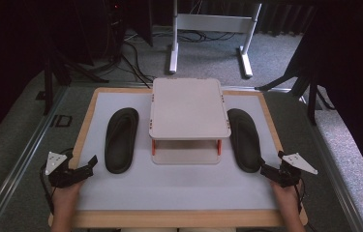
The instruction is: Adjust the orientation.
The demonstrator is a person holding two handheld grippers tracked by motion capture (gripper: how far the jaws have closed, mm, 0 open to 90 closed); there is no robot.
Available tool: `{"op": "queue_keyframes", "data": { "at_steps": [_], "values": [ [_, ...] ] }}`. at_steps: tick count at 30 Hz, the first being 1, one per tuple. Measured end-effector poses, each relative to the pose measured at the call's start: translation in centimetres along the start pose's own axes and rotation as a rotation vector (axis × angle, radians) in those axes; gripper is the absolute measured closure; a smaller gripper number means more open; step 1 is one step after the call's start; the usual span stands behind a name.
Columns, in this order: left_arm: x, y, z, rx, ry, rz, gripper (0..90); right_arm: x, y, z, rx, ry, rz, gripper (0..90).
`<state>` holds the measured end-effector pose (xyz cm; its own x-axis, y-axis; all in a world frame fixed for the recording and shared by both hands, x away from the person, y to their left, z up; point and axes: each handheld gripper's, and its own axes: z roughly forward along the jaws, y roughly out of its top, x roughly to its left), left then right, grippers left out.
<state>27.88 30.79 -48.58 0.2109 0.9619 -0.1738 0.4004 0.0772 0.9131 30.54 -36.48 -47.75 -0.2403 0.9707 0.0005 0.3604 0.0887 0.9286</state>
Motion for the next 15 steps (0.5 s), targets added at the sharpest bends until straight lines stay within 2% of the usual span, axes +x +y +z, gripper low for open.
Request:
{"op": "queue_keyframes", "data": {
  "at_steps": [2,5,15],
  "values": [
    [-0.1,0.4,0.3,0.047,-0.006,0.023,1.0,0.0,0.0,0.0,-0.001,-0.001,0.002,13.0],
    [-0.5,1.2,0.6,0.089,-0.023,0.051,1.1,0.0,0.0,-0.1,-0.004,0.0,0.006,13.0],
    [-1.0,4.2,2.3,0.232,-0.075,0.068,1.1,0.0,0.0,-0.1,-0.006,0.008,0.006,13.1]
  ]
}}
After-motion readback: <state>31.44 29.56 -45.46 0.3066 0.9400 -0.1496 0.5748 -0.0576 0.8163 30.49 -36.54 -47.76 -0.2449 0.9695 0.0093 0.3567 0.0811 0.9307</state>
